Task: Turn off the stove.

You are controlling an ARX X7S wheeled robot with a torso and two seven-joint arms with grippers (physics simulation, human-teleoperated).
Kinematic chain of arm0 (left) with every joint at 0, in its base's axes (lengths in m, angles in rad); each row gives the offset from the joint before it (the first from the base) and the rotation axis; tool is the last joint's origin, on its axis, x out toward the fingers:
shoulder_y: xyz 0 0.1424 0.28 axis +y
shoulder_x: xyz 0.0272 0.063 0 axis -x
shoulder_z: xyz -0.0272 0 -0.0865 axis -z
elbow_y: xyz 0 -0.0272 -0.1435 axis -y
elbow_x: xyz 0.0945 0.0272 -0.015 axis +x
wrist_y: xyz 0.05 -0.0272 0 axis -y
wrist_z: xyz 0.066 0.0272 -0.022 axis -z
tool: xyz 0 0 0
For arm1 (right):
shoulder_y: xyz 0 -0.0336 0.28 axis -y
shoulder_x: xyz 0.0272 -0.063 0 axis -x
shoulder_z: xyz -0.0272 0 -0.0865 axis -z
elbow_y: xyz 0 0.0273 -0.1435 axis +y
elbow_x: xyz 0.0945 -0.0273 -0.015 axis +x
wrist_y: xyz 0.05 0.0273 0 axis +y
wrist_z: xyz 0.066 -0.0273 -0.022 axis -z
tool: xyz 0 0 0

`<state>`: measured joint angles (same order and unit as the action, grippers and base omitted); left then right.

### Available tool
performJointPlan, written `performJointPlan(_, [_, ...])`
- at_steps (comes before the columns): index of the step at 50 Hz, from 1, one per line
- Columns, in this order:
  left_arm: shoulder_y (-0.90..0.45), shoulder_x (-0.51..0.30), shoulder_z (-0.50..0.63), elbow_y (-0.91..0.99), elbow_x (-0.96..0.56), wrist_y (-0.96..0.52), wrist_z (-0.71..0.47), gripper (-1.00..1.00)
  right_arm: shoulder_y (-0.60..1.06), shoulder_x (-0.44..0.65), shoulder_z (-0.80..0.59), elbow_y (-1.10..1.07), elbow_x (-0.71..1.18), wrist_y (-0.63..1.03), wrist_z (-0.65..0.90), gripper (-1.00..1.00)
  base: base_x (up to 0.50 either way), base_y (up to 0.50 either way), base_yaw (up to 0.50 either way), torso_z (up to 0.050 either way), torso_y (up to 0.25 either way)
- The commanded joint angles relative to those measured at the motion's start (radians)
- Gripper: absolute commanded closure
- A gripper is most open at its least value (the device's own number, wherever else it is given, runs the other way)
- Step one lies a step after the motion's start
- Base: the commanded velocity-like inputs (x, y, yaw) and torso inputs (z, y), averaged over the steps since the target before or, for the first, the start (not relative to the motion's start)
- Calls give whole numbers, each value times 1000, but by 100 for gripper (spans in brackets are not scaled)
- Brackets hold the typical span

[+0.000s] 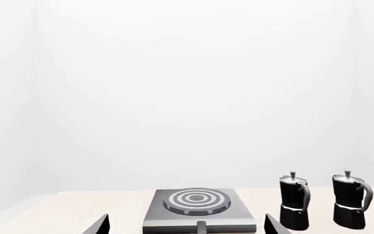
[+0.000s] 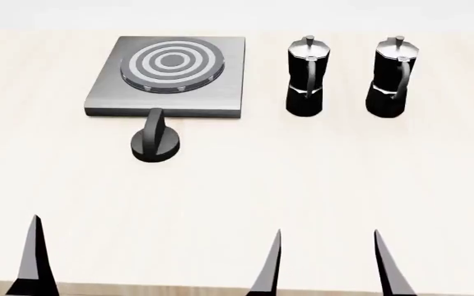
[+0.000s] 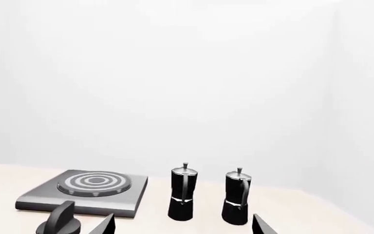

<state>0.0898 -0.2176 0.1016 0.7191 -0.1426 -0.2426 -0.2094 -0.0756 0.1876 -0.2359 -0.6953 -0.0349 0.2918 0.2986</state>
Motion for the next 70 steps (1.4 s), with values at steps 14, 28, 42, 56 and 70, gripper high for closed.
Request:
performJointPlan(14, [8,-9,20,-18,18,44,-27,-100,-12,19,4,6,11,-53,27,-100,27,0,0,0,0])
performJointPlan(28, [10,-18,21,-33,5,56,-30,-100,-11,24,6,17,28,-48,36,-100,83,0,0,0,0])
performJointPlan(42, [11,-31,33,-27,0,56,-43,-100,-7,32,-1,14,27,-43,45,-100,84,0,0,0,0])
performJointPlan(56, [1,-45,30,-24,-15,49,-58,-100,-6,44,4,12,37,-43,53,-100,91,0,0,0,0])
performJointPlan(70, [11,-50,50,-40,-11,71,-66,-100,-5,53,-6,48,52,-78,60,-100,94,0,0,0,0])
